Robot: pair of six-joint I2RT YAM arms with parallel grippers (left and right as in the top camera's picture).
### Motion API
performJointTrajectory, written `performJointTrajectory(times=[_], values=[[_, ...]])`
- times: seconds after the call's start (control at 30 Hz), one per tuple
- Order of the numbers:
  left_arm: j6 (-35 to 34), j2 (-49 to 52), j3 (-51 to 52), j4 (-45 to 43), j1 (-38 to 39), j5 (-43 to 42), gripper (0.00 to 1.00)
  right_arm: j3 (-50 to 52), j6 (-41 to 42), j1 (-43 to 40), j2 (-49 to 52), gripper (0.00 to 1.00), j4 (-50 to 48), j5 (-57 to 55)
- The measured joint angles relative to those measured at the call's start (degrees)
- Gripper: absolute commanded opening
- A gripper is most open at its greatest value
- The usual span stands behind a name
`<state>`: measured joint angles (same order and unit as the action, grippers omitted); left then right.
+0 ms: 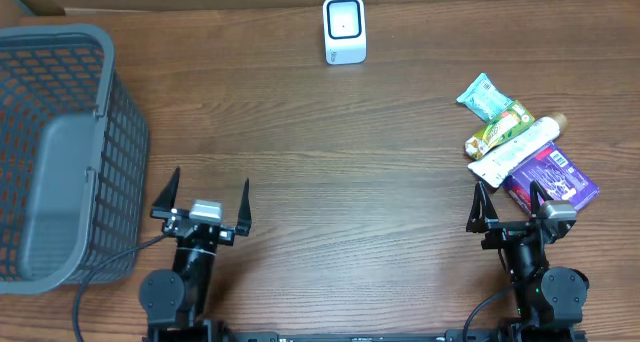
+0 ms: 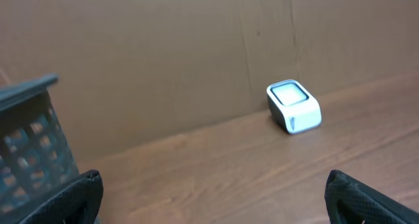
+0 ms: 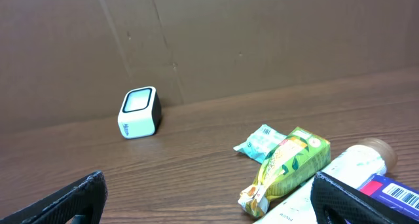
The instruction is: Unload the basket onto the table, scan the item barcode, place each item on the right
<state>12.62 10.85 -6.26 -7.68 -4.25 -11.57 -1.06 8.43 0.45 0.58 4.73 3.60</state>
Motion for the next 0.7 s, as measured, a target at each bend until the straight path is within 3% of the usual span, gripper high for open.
performJointTrajectory(times=[0.27, 0.7], values=[[2.7, -8.8, 5.8, 11.0, 2.1, 0.5, 1.00, 0.0, 0.0, 0.0, 0.0, 1.00, 0.1, 0.0], [3.9, -9.9, 5.8, 11.0, 3.2, 0.7, 0.99, 0.0, 0.0, 0.0, 0.0, 1.00, 0.0, 0.0]])
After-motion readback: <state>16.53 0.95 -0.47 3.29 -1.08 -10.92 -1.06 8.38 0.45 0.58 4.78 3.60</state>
